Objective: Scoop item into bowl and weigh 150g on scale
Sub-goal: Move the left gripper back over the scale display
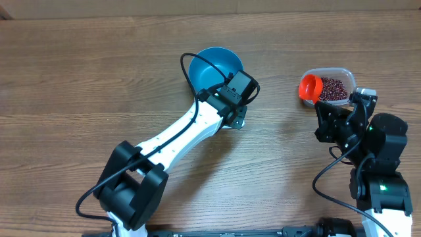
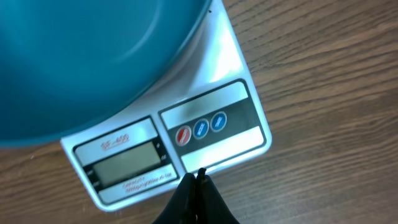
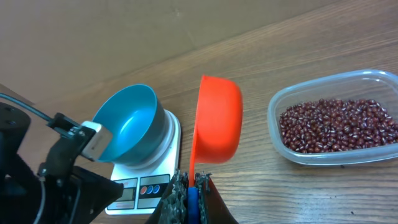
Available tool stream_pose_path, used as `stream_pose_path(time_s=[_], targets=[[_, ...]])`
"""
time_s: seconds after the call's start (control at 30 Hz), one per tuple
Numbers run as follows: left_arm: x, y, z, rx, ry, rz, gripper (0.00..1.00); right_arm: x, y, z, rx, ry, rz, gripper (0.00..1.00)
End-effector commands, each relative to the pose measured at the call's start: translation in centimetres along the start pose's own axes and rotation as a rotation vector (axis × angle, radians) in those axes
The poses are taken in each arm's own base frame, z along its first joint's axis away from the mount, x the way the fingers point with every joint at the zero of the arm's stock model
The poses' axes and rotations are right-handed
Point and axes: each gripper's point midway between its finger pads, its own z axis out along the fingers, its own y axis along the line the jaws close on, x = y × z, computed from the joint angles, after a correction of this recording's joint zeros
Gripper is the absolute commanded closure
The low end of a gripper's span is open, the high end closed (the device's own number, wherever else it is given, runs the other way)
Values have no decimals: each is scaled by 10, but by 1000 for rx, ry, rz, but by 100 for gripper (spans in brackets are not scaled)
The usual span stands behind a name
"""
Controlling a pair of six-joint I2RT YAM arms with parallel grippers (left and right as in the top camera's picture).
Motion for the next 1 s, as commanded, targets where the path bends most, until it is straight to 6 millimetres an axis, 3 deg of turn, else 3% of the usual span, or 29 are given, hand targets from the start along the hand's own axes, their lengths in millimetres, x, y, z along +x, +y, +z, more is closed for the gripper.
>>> stream_pose_path(time_s=[0.0,0.6,0.97], targets=[[2,3,14,-26,14,55,96,-17,0,-3,13,-50,-22,96],[9,18,60,-149,36,88,96,-26,3,-4,2,-86,-36,96],[6,15,63,-140,22,83,96,-26,3,-4,3,-83,-35,96]])
